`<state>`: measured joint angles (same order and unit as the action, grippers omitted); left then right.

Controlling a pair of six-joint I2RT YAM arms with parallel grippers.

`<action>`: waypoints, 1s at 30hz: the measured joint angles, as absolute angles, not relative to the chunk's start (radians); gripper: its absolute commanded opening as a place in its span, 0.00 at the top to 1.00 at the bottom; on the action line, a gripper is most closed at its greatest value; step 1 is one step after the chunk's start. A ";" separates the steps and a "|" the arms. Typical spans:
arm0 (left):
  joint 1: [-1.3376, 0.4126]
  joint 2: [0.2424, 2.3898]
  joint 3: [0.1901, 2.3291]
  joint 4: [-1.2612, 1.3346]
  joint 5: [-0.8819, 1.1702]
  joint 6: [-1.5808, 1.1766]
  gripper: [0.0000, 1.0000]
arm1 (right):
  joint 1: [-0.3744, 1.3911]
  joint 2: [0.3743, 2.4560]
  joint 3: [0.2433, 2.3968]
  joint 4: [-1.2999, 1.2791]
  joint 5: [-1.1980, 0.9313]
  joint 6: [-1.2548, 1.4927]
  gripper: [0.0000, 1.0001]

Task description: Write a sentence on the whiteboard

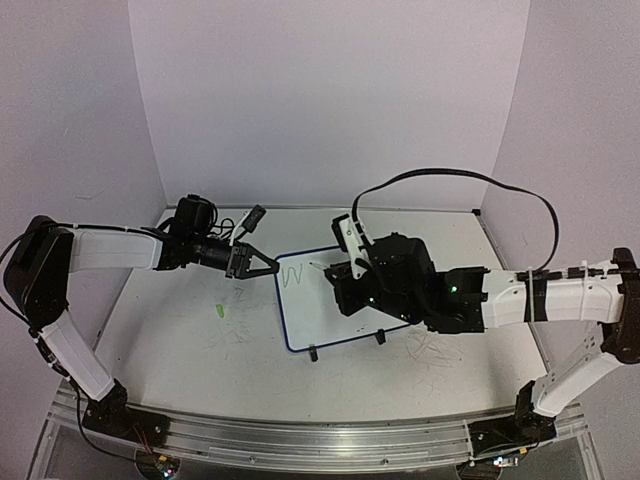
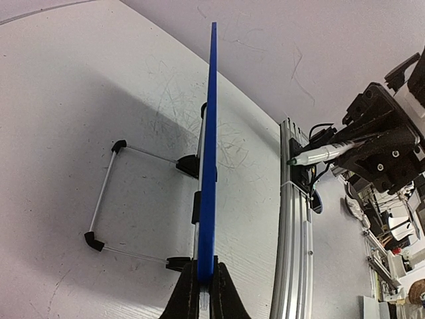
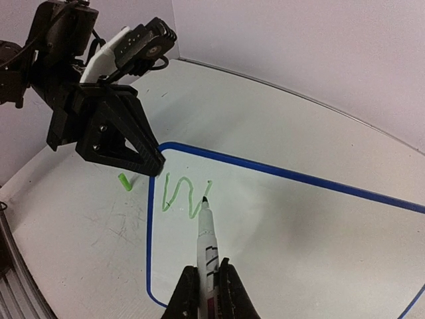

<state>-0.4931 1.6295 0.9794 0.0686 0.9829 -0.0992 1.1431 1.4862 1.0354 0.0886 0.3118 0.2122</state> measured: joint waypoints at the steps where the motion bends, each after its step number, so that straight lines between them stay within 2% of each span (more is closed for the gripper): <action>1: -0.493 1.629 0.979 0.068 0.983 -0.099 1.00 | 1.143 1.482 1.026 0.094 0.308 0.215 1.00; 30: -0.502 1.618 0.982 0.043 0.965 -0.077 1.00 | 1.143 1.558 1.035 0.112 0.271 0.190 1.00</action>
<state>-0.5022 1.6182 0.9817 0.0425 0.9649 -0.0771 1.1431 1.5584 1.0355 0.1117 0.2710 0.1900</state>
